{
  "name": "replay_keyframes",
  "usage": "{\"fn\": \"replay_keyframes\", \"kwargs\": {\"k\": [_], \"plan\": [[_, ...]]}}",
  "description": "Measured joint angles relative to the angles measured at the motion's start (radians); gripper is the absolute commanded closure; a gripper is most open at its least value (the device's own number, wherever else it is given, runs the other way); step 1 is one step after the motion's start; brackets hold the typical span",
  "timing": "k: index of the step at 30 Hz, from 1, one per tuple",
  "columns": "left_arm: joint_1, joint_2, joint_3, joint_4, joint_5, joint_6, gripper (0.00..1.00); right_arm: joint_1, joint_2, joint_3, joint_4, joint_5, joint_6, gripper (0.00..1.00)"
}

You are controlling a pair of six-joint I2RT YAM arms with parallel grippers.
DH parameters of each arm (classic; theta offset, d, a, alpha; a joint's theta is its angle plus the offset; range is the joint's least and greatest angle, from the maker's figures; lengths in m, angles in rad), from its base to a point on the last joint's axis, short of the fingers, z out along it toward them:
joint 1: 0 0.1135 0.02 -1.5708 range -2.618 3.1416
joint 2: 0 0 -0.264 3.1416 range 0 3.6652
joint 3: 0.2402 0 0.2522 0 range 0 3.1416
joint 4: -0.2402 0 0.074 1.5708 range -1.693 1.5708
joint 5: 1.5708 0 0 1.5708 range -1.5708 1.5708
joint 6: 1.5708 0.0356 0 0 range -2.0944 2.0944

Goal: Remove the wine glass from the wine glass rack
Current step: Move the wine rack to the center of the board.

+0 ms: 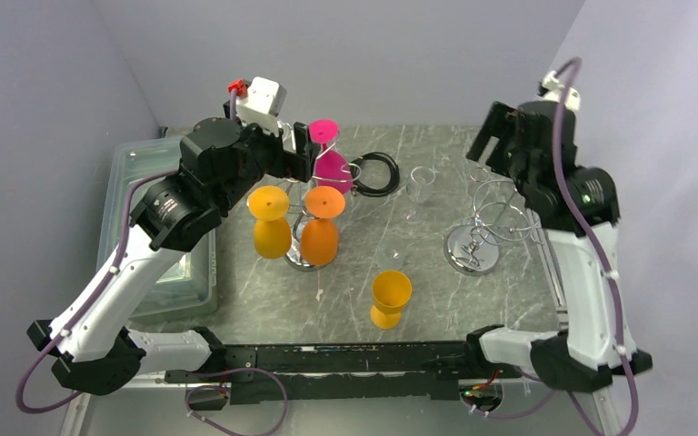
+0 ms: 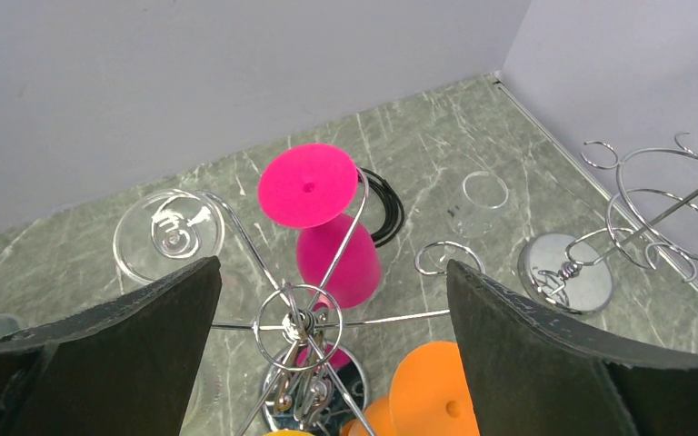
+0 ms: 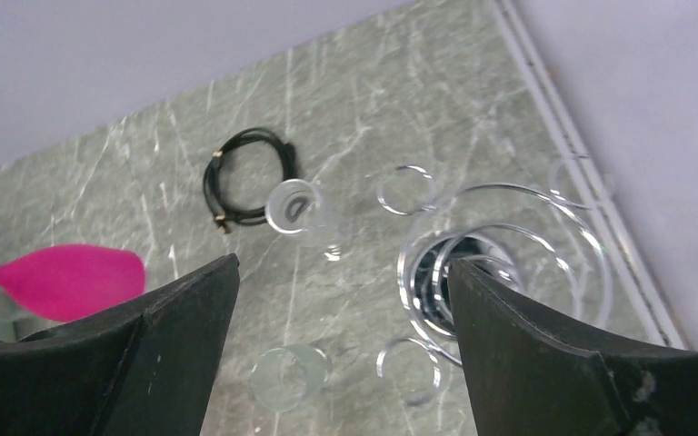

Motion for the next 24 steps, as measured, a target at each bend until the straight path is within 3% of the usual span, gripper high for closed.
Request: {"fn": "replay_keyframes", "kwargs": {"k": [3,10,18,24], "plan": [[0.000,-0.005,-0.012,-0.001,0.014,-0.005,0.01,0.000,-0.090,-0.050,-0.019,0.090,0.021,0.24],[0.000,-0.010,-0.017,-0.002,0.044,-0.010,0.01,-0.005,-0.158,-0.182,-0.097,0.239,0.093,0.29],[0.000,-0.019,-0.017,-0.008,0.061,-0.010,0.01,-0.077,-0.171,-0.409,-0.110,0.254,0.117,0.39],[0.000,-0.019,-0.017,-0.010,0.067,-0.011,0.00,-0.193,-0.180,-0.489,-0.008,0.212,0.074,0.43]]}}
